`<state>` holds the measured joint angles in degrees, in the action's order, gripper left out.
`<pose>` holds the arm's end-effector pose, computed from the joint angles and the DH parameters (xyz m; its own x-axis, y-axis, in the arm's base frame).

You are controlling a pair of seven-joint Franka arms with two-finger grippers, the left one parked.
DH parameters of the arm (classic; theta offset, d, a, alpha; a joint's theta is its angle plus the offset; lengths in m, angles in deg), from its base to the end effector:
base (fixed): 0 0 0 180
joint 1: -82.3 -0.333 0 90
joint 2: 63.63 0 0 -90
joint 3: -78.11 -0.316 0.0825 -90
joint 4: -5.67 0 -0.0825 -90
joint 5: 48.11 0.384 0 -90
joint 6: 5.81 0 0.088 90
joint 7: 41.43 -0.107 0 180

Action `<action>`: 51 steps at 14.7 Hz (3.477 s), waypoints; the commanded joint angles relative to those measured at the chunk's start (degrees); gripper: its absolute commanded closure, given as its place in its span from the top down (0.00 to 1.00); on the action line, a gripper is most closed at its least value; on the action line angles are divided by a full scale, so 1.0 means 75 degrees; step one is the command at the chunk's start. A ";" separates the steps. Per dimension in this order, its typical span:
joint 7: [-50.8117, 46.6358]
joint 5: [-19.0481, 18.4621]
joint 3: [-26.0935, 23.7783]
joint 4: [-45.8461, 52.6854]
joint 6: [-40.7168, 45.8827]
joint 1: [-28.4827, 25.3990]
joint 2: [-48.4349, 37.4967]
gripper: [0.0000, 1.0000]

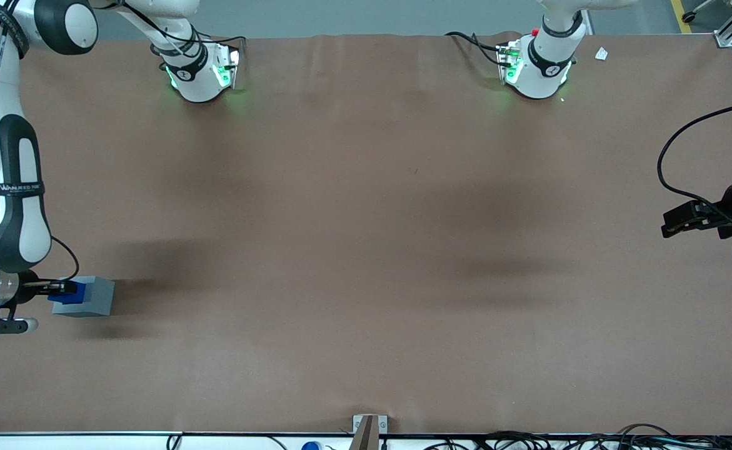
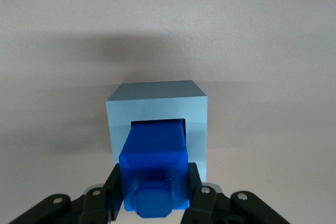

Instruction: Insert blue part into gray base with right arm

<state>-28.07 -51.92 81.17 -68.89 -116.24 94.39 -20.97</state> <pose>0.7046 -0.1865 0.2914 0.9905 0.0031 -0.1377 0.0121 -0.9978 0.0651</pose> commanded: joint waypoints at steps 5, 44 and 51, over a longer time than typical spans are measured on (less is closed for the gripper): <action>-0.0011 -0.0172 -0.0046 0.0169 -0.0018 0.0099 0.0114 1.00; -0.0703 0.0695 -0.0116 -0.3312 0.2536 -0.1494 -0.6930 1.00; -0.0807 0.0707 -0.0104 -0.2645 0.2525 -0.1517 -0.6661 1.00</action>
<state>-32.81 -47.04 80.09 -90.49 -97.46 83.72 -71.70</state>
